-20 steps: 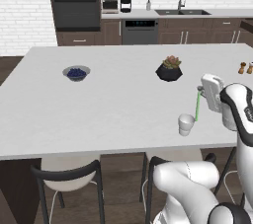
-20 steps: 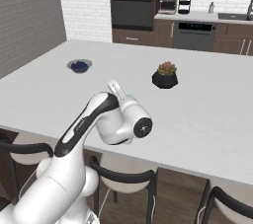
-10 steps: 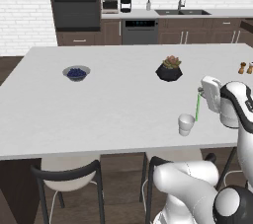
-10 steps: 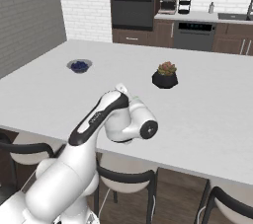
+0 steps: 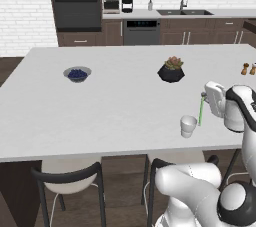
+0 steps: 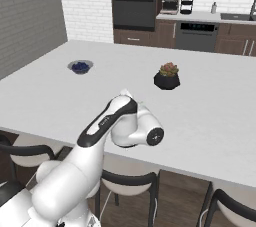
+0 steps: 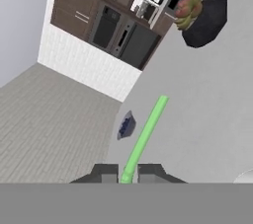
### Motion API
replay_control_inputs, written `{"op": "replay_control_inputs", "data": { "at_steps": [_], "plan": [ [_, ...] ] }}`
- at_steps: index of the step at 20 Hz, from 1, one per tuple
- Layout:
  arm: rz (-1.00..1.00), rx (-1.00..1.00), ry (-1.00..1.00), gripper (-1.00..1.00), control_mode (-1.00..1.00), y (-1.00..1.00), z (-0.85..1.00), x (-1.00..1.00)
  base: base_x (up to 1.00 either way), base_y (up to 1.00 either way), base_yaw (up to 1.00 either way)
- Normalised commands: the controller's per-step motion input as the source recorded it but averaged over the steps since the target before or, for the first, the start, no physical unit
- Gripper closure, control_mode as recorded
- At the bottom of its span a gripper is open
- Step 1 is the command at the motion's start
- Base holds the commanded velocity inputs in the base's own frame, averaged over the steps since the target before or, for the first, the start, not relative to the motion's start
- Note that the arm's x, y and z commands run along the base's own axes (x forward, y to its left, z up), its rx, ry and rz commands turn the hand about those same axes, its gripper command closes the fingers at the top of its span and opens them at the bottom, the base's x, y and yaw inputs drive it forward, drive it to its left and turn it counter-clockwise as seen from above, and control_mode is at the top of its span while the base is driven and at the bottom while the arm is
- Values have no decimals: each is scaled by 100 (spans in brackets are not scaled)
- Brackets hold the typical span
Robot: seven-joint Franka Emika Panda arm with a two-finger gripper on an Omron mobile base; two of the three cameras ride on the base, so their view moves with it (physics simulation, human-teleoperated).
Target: Take a straw from the drawer in front and place it inside the glass cup on the dining counter.
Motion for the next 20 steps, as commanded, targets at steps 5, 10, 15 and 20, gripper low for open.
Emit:
{"op": "replay_control_inputs", "data": {
  "at_steps": [5, 10, 15, 20],
  "plan": [
    [0, 0, 0, 100, -100, 4, -8, 0, 0, 0, 0],
    [0, 0, -2, 100, -100, 5, 0, 0, 0, 0, 0],
    [0, 0, -5, 100, -100, 14, 6, 12, 0, 0, 0],
    [0, 0, -2, 100, -100, 13, 1, 50, 0, 0, 0]
  ]
}}
